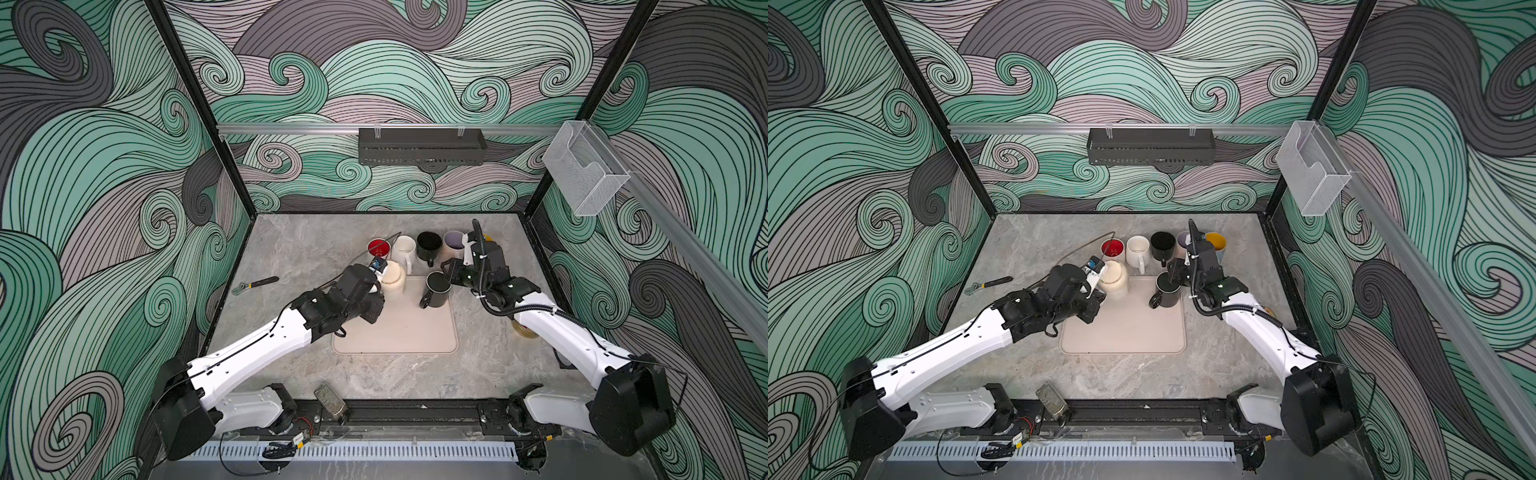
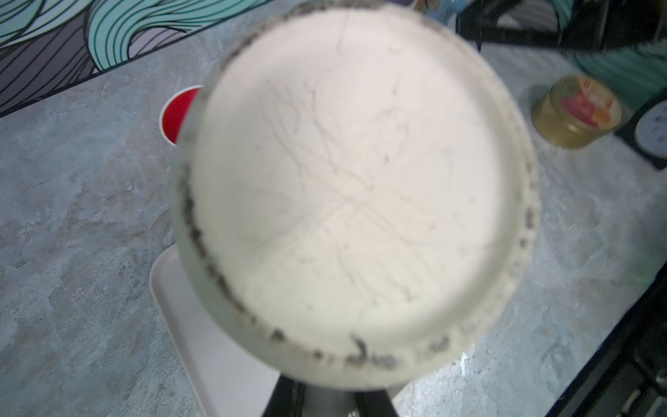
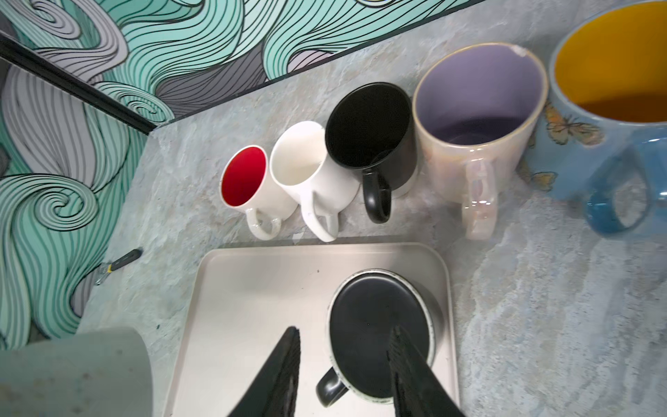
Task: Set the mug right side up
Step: 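Lift the cream mug with the left gripper while the right gripper moves toward it, then grasp the cream mug rim with the right gripper while the left gripper holds it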
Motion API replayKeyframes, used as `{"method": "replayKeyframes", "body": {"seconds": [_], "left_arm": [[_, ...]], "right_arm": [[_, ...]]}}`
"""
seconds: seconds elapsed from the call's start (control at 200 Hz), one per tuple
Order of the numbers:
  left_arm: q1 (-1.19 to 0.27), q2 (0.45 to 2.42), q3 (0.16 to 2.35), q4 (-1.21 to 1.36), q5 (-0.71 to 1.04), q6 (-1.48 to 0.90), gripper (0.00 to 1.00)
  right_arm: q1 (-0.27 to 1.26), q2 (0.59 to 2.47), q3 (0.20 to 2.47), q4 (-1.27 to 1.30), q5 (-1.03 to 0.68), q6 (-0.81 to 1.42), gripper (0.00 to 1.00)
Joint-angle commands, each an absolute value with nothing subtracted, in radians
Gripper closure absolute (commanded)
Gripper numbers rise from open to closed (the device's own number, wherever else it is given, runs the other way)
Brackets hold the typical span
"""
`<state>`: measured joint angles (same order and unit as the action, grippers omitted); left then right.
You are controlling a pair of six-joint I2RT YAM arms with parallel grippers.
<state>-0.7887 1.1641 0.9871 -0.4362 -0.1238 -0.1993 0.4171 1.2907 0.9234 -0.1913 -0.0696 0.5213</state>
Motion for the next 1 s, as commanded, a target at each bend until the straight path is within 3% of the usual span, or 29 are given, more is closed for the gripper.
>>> {"method": "replayKeyframes", "body": {"seconds": [0.0,0.39,0.626,0.996], "left_arm": [[-0.727,1.076,0.997,-0.221,-0.004,-0.317,1.00],[-0.534,1.009,0.898,0.171,0.343,-0.666,1.00],[-0.485,1.029,0.812,0.439,0.377,-0.855,1.00],[-0.438,1.043,0.703,0.794,0.328,-1.093,1.00]], "right_arm": [[0.425,1.323,0.962,-0.151,-0.216,0.569,0.58],[0.461,1.435,0.893,0.390,-0.649,0.869,0.60],[0.504,1.479,0.908,0.598,-0.780,0.978,0.60],[0.557,1.540,0.918,0.874,-0.844,1.158,0.55]]}}
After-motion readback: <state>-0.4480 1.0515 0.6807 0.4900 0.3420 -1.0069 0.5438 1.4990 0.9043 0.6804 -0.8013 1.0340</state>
